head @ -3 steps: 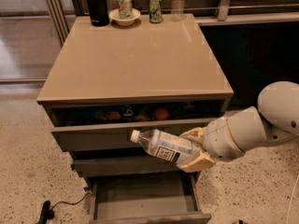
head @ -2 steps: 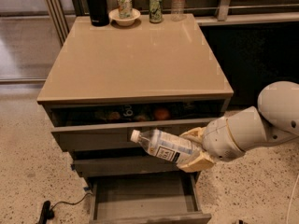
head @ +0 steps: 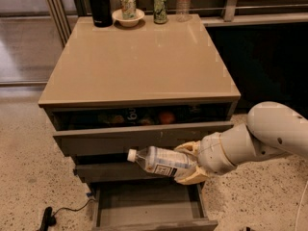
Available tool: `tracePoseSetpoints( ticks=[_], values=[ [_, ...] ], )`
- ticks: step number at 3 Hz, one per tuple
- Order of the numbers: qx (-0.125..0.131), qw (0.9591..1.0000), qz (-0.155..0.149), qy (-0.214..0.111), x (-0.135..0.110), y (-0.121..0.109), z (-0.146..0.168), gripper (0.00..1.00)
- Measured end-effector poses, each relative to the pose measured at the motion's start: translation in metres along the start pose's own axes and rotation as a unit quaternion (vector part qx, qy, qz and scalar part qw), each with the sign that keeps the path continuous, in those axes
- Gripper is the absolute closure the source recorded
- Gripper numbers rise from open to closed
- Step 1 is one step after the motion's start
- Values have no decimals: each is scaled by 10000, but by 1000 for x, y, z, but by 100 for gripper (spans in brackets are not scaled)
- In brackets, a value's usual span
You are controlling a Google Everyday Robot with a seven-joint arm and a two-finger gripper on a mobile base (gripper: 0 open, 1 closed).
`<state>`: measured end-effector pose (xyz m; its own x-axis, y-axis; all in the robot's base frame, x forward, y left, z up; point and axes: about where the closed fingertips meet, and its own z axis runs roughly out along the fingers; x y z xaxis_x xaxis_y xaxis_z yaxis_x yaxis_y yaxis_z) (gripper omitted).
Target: Place blue plastic bottle into bottom drawer
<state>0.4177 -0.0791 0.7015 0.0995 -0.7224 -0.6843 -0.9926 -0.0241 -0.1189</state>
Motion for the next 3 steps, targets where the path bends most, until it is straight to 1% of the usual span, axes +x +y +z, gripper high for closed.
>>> tracePoseSetpoints(
  ticks=[1, 2, 3],
  values=[
    [-100, 9996, -274, 56, 15, 0, 27, 100],
    [-185, 9984, -442, 295, 43, -1, 65, 100],
    [-186, 9974, -464, 518, 64, -4, 89, 100]
  ],
)
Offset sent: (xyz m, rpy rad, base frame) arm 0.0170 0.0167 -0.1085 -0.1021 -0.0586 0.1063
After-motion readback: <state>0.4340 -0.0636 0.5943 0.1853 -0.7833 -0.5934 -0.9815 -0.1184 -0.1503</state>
